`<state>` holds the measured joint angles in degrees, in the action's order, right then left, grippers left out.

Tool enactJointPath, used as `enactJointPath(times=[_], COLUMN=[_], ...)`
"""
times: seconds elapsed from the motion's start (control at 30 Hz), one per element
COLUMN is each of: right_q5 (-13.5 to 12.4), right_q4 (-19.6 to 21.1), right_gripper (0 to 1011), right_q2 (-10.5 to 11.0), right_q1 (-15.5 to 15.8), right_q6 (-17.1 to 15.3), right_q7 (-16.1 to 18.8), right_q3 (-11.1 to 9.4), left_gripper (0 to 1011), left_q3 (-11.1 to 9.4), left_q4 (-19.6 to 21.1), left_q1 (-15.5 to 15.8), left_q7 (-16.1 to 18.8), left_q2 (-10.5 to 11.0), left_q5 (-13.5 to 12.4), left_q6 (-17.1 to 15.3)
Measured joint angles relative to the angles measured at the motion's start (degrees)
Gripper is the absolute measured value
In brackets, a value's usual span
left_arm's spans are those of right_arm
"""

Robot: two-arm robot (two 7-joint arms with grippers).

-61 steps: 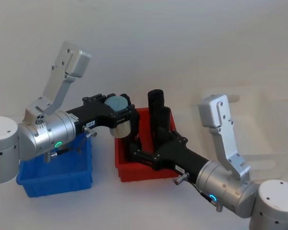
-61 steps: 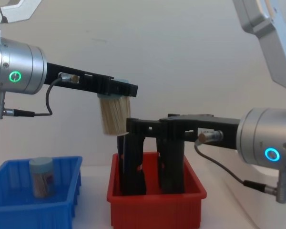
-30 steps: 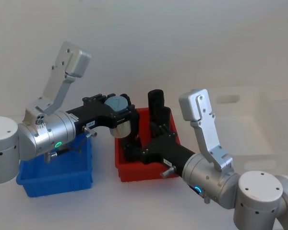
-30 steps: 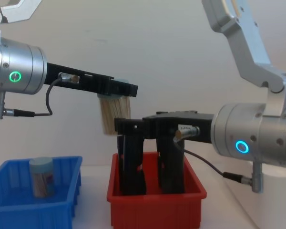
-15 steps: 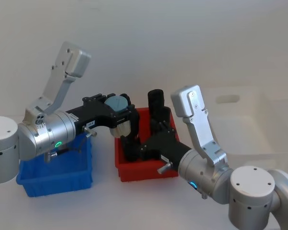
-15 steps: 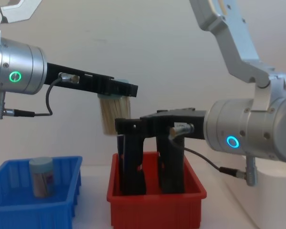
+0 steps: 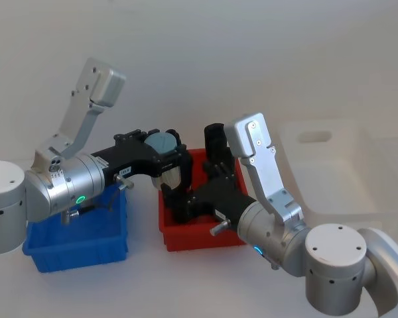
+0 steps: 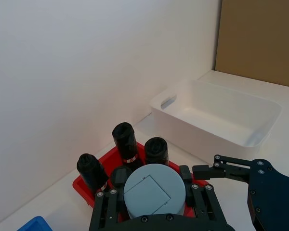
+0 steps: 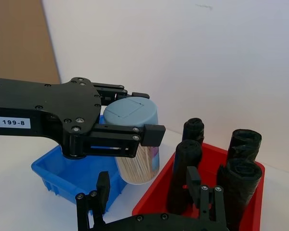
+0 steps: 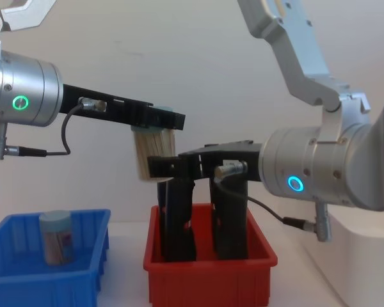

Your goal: Pick the cotton swabs from the blue box and place them into the white box.

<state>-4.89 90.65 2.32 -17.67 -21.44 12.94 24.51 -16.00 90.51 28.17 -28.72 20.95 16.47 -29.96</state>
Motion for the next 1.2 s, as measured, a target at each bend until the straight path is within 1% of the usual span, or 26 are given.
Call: enactJointPath(times=[0.3, 0.73, 1.2], right_q5=[0.93, 1.51, 2.14], right_q4=[-1.12, -2.82, -5.09], right_gripper=[1001, 1001, 1001], right_q2=[-0.88, -1.70, -2.87], right_q1=[-0.91, -1.89, -3.19], right_q6=[-0.26, -0.32, 0.38], right_q7=[-0.44, -0.69, -0.65], right_q3=[0.32, 0.50, 0.83], left_gripper=[670, 670, 670], left_q3=[0.00, 0.00, 0.00], left_q4=[0.00, 0.00, 0.00], left_q1=[0.00, 0.00, 0.00], left_q7=[0.00, 0.00, 0.00], left_q2=[0.00, 0.00, 0.00], left_q5=[0.00, 0.00, 0.00], left_q6=[0.00, 0.00, 0.00])
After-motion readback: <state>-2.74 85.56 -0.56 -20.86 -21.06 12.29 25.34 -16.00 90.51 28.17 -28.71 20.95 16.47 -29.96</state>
